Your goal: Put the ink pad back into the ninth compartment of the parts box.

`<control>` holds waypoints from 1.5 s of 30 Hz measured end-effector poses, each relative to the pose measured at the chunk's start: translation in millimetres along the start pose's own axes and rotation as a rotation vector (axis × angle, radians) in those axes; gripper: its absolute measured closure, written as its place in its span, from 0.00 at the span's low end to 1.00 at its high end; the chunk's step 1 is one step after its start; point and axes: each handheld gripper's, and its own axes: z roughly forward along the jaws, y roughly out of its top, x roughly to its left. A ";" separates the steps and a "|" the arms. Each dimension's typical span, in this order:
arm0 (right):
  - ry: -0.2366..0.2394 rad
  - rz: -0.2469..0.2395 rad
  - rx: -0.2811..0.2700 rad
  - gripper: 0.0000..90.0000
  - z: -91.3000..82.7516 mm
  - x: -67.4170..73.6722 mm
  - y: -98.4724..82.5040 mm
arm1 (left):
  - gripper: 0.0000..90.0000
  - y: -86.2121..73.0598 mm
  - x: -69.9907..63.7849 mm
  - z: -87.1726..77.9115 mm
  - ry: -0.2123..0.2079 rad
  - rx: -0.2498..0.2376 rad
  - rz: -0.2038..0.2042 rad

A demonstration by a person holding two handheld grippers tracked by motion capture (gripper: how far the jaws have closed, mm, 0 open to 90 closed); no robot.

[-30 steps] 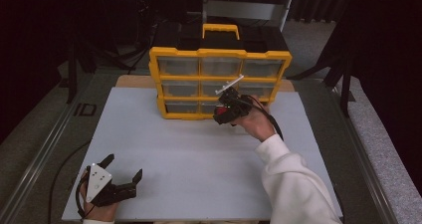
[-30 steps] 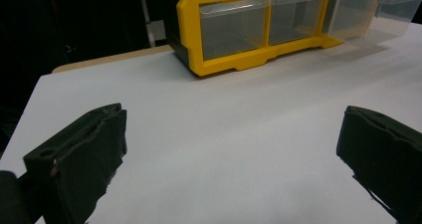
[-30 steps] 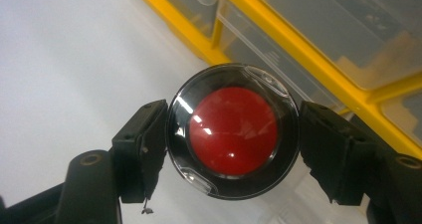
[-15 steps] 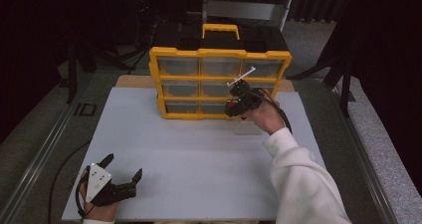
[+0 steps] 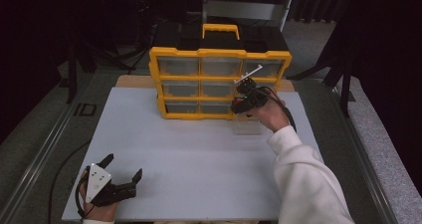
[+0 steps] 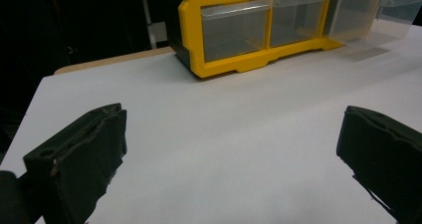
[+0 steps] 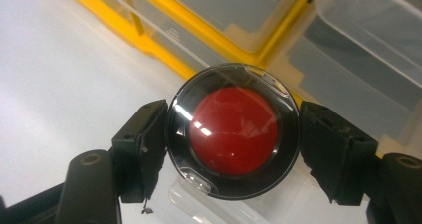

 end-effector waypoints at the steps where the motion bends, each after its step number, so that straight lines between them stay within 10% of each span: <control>1: -0.005 0.005 0.002 0.33 -0.3 -1.0 -0.2 | 0.00 0.0 0.1 -0.1 -0.001 0.000 0.001; 45: -0.085 0.141 0.079 0.33 2.0 -31.6 -20.0 | 0.00 0.1 -0.6 0.0 -0.002 -0.002 0.000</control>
